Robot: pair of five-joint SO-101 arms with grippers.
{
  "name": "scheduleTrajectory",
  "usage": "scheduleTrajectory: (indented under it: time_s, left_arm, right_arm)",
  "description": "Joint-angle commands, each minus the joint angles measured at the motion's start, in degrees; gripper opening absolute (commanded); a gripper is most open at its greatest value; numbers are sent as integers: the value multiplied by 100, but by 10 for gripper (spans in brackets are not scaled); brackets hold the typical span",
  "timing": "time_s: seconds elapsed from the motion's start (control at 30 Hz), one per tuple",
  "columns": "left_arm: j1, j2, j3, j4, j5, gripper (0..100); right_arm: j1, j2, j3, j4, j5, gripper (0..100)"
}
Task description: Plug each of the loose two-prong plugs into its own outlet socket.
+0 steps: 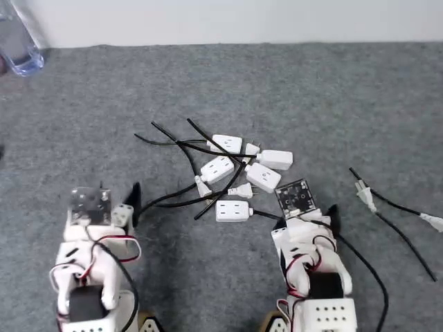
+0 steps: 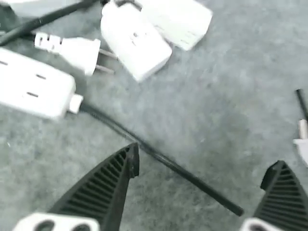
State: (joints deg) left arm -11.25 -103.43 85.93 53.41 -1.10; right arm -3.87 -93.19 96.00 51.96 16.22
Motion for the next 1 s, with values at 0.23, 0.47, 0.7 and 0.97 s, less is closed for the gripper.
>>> scheduleTrajectory:
  time_s: [0.23, 0.47, 0.7, 0.97]
  left_arm:
    - [316, -53, -1341, -422, -88, 243]
    - [290, 677, -2756, -431, -70, 243]
    - [316, 3165, -4558, -431, 360, 243]
    - [651, 5802, -5455, 158, 308, 243]
  right_arm:
    - [523, -462, 88, 163, -79, 376]
    - [523, -505, 79, 259, -79, 376]
    - [523, -505, 79, 242, -79, 376]
    - [523, -505, 79, 233, -70, 376]
